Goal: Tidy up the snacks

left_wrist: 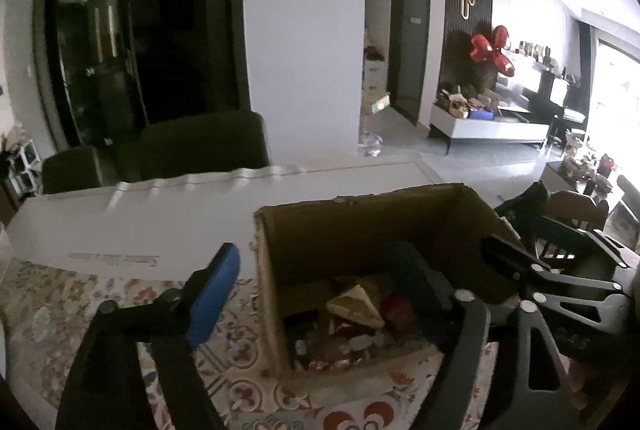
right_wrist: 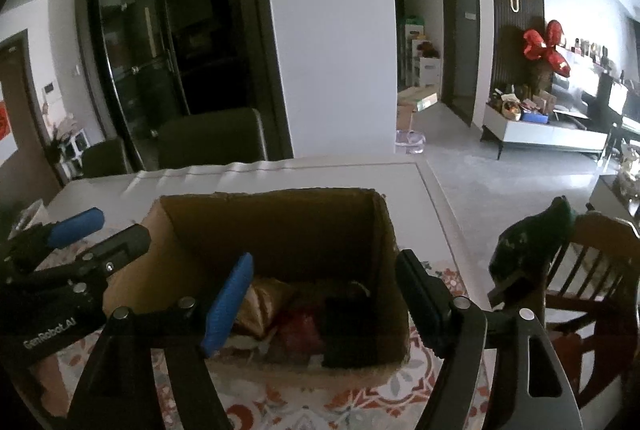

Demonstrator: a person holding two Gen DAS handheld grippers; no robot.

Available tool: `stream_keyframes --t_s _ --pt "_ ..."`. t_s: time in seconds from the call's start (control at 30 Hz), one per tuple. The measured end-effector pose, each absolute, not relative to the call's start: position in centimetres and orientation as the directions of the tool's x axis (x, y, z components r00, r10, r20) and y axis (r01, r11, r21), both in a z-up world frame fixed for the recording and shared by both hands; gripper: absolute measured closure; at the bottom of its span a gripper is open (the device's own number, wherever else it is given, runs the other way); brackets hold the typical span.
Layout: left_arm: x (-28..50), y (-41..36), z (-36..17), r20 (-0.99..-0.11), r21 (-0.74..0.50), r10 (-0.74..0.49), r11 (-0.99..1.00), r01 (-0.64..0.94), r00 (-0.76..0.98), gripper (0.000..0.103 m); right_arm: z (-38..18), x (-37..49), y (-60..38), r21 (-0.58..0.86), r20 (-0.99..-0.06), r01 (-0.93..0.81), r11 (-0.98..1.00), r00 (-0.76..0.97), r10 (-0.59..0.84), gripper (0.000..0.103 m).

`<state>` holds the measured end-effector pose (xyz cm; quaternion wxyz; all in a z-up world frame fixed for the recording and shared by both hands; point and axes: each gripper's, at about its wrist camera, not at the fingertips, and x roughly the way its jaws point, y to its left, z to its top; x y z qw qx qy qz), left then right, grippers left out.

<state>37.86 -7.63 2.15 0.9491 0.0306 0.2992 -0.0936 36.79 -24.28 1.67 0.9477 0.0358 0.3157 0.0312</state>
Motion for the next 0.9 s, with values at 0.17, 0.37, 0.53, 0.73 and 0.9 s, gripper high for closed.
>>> stream_keyframes --t_s 0.17,0.37,0.53,0.73,0.9 --pt "34.1 -6.8 3.1 -0.515 0.048 -0.134 0.982 0.185 0.847 0.013 2.6 33.6 -23.8 0.077 -0.554 -0.020 0.997 0.831 0.059 0.017" --pt "28.6 -6.4 4.5 -0.432 0.102 -0.102 0.982 0.162 0.896 0.002 3.5 28.6 -23.3 0.070 -0.509 -0.008 0.998 0.860 0.043 0.010" --pt "23.7 -5.9 5.9 -0.359 0.130 -0.082 0.982 0.136 0.930 0.000 4.3 24.0 -23.0 0.081 -0.475 -0.004 0.997 0.879 0.043 0.008" --pt "18.5 -4.9 6.9 -0.296 0.146 -0.053 0.984 0.100 0.954 0.000 5.2 18.8 -22.7 0.069 -0.437 0.017 0.997 0.899 0.015 0.008" --pt "15.3 -4.0 7.2 -0.296 0.128 -0.043 0.988 0.085 0.954 0.000 6.0 14.8 -22.2 0.070 -0.400 0.037 0.997 0.916 -0.006 0.005"
